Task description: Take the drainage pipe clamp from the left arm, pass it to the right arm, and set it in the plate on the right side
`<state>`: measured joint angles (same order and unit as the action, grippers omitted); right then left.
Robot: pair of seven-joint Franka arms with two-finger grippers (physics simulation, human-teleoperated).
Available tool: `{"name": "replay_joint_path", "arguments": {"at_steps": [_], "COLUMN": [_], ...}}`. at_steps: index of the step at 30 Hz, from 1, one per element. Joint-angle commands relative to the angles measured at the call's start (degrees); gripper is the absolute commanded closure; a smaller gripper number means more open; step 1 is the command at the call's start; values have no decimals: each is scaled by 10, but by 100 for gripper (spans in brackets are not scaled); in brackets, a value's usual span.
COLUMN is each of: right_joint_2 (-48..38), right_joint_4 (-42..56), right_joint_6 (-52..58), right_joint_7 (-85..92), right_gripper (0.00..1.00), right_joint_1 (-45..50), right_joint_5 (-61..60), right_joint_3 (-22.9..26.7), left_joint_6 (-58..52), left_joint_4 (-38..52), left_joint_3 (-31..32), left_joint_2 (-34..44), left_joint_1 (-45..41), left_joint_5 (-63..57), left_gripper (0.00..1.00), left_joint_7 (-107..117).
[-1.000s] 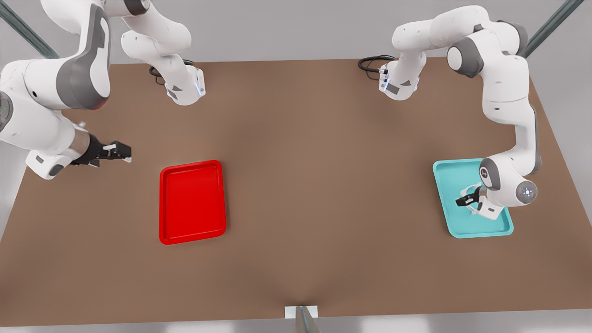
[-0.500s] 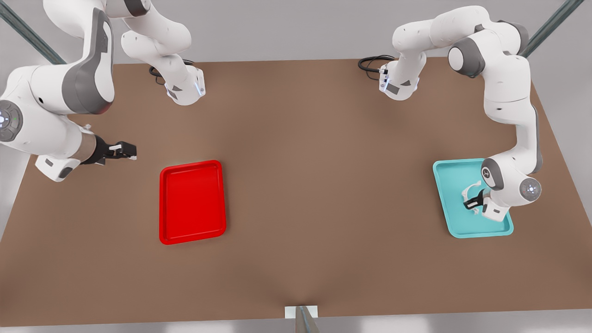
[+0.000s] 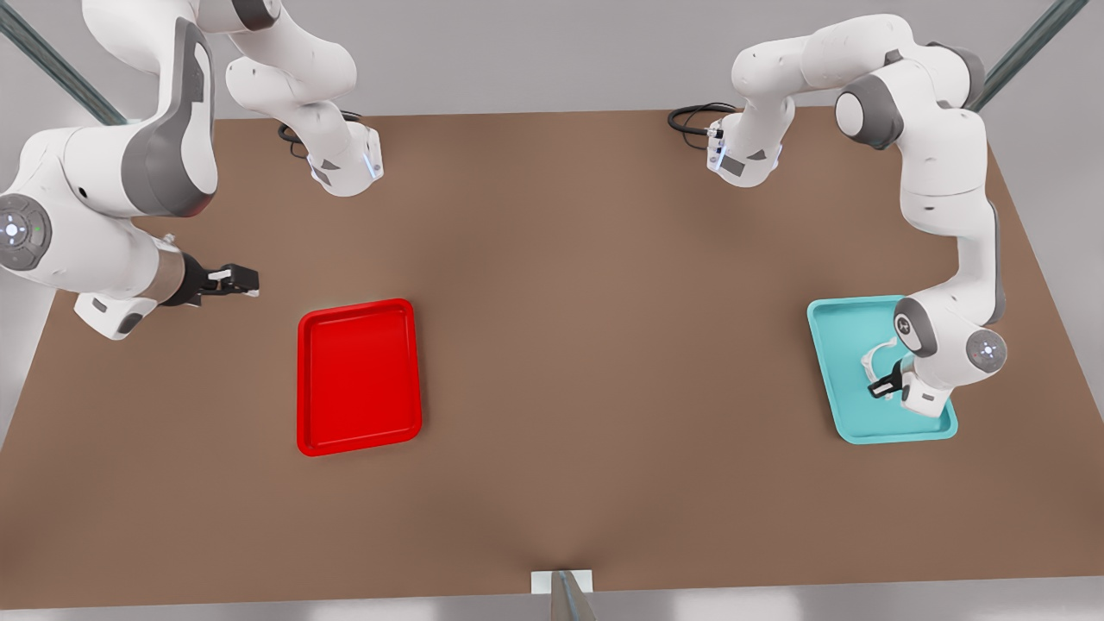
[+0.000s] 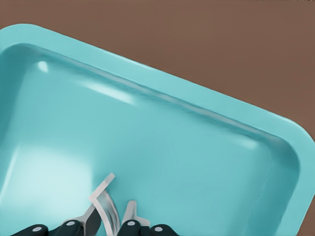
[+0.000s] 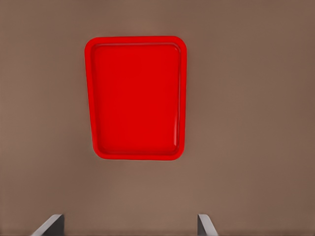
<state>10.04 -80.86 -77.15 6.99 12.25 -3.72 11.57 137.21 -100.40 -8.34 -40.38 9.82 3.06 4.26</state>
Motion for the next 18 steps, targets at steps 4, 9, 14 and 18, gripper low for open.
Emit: {"name": "replay_joint_path", "arguments": {"at_steps": [4,9,14,18], "right_joint_2": [-1,0,0,0], "right_joint_4": [-3,-3,-3,-3], "right_joint_6": [1,1,1,1], "right_joint_7": [0,0,0,0], "right_gripper": [0,0,0,0], "right_joint_1": [1,1,1,1], "right_joint_5": [-1,-1,-1,-1], "right_joint_3": [0,0,-1,-1], "left_joint_6": [5,5,5,-1], "left_joint_4": [1,1,5,6], "left_joint_3": [0,0,0,0], "left_joint_2": [0,-4,-4,-2], "left_joint_1": [1,1,1,1], "left_joint_5": [-2,-1,2,1], "left_gripper": [64,65,79,79], "left_joint_7": [0,1,2,1]}}
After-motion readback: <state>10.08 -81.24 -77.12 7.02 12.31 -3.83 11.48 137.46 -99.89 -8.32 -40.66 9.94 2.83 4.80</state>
